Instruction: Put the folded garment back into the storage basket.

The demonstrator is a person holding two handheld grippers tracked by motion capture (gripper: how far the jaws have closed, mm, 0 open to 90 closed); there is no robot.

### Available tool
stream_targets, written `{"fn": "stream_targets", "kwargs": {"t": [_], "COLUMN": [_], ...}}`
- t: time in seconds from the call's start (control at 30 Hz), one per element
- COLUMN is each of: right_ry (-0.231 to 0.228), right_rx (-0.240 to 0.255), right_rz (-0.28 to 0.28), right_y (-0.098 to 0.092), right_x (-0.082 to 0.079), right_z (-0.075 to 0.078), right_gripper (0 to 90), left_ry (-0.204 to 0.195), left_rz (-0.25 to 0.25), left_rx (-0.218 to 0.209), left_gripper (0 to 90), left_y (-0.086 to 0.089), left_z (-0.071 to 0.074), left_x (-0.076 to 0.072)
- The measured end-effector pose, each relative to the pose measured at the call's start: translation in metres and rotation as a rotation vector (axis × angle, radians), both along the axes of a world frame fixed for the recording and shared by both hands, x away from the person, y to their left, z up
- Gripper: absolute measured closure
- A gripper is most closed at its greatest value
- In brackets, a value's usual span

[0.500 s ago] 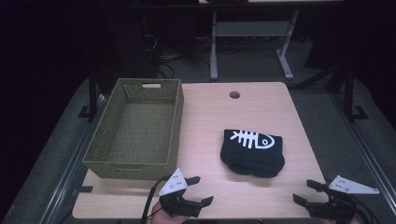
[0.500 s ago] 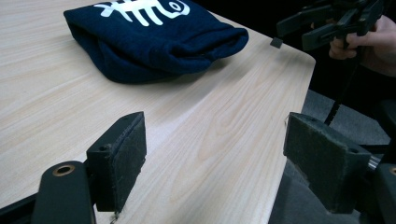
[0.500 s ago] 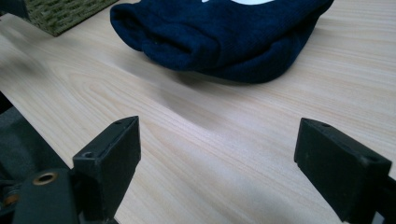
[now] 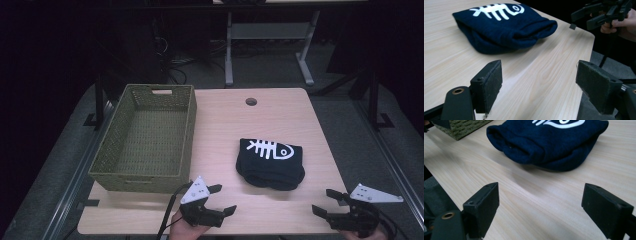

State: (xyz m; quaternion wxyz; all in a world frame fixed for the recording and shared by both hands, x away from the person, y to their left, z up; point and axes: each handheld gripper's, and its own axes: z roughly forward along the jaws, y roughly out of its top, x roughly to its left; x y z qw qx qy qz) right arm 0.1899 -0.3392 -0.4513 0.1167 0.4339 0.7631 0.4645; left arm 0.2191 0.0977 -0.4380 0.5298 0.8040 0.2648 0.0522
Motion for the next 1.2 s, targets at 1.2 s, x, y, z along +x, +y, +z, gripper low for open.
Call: {"fn": "stream_targets", "kwargs": {"t": [1.2], "right_ry": [-0.001], "right_rx": [-0.033], "right_rz": [0.056], "right_y": [0.019], "right_x": [0.069], "right_z": [0.043], "right_gripper": [14.2], "left_ry": [0.024], "left_rz": [0.047], "left_rx": [-0.027], "left_gripper": [20.5], "left_y": [-0.044], "left_z": [0.026], "left_x": [0.071]}}
